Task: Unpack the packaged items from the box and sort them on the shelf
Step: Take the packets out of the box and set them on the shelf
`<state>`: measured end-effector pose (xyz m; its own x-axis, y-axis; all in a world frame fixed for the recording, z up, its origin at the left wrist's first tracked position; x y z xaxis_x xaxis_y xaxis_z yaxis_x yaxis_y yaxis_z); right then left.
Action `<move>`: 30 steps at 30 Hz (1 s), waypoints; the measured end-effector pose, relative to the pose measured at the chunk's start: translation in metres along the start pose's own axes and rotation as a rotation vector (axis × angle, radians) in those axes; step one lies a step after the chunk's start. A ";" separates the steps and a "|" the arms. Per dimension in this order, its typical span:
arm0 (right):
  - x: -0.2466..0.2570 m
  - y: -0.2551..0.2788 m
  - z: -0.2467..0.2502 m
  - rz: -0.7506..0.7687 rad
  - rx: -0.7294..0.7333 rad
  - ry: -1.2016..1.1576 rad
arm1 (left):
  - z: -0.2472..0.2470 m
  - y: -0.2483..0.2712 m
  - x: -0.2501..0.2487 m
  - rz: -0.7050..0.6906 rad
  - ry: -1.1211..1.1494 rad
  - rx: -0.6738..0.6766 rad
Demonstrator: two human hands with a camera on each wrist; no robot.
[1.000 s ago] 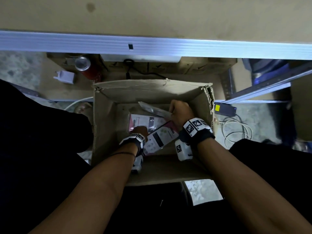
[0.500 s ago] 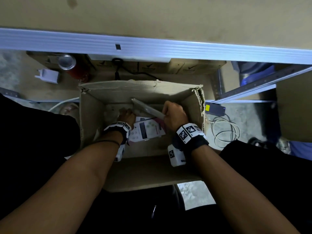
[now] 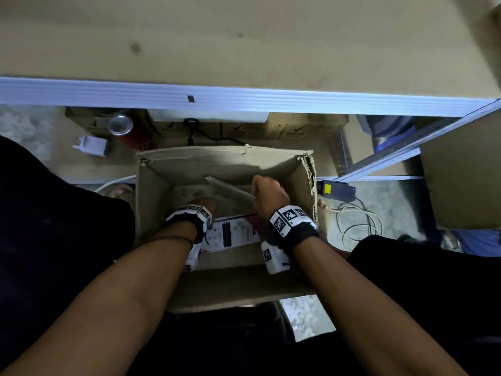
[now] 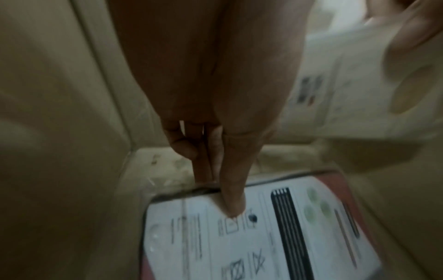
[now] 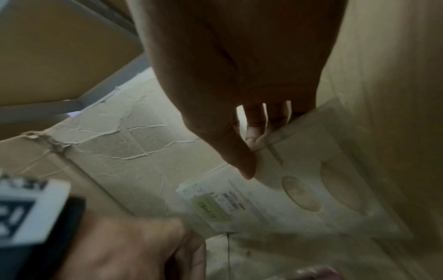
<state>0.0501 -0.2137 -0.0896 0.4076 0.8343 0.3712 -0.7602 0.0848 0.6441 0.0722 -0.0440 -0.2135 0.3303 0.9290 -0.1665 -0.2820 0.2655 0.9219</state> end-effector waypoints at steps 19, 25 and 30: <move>0.057 0.107 0.090 0.198 -0.165 0.261 | 0.081 0.196 -0.086 -0.275 -0.163 -0.413; 0.081 0.163 0.131 0.254 -0.275 0.288 | 0.111 0.296 -0.098 -0.364 -0.165 -0.550; 0.097 0.211 0.173 0.270 -0.357 0.328 | 0.129 0.368 -0.103 -0.430 -0.165 -0.677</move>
<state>0.0168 -0.2091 0.1987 0.0387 0.9731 0.2270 -0.9633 -0.0241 0.2675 0.0512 -0.0751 0.1881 0.6468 0.6747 -0.3556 -0.5656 0.7372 0.3697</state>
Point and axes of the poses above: each hand's wrist, its own y-axis away from the middle knuckle, its own z-axis out of the back of the hand, x = y × z, the point moved 9 cm from there along -y, towards the middle knuckle, and after that the axes turned 14 degrees about x, right-handed, at the moved point
